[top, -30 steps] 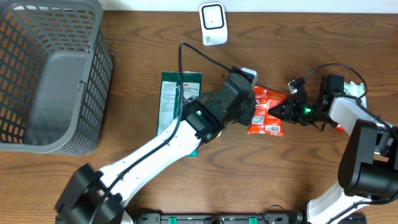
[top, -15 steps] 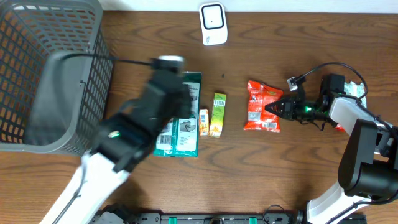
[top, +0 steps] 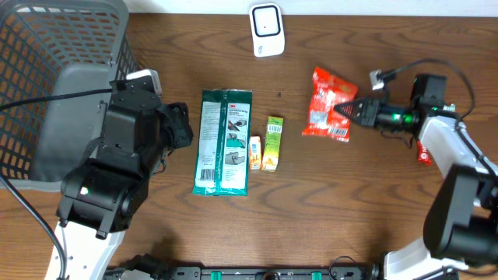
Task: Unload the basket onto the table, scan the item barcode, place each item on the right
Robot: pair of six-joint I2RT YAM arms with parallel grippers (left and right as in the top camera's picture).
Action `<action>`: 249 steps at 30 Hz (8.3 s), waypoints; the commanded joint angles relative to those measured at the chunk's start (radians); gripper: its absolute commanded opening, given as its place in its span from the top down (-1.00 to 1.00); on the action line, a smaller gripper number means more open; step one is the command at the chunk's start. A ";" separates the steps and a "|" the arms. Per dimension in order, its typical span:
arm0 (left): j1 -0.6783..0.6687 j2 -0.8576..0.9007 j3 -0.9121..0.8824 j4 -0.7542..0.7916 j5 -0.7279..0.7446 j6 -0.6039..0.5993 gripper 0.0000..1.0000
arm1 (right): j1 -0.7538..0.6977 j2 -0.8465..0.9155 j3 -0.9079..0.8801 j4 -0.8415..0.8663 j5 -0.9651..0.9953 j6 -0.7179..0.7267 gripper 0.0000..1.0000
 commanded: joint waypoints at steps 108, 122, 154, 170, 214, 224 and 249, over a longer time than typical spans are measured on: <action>-0.006 0.265 0.076 0.412 1.119 0.309 -0.46 | 0.341 -0.238 0.296 0.080 -0.195 0.338 0.98; -0.011 0.271 0.076 0.389 1.035 0.309 -0.43 | 0.412 -0.238 0.296 0.093 -0.195 0.343 0.98; -0.010 0.286 0.076 0.459 0.983 0.312 -0.10 | 0.423 -0.238 0.293 0.007 -0.139 0.296 0.98; -0.011 0.286 0.076 0.425 0.983 0.312 0.08 | 0.435 -0.238 0.293 0.178 -0.148 0.430 0.98; -0.011 0.286 0.144 0.432 0.783 0.275 0.86 | 0.115 -0.238 0.293 -0.327 0.044 0.013 -0.44; -0.116 0.324 0.306 0.309 0.352 0.460 0.86 | 0.130 -0.238 0.283 -0.750 0.612 -0.131 -0.85; -0.155 0.882 0.306 1.042 0.034 0.990 0.86 | 0.184 -0.238 -0.020 -0.737 0.726 -0.109 -0.98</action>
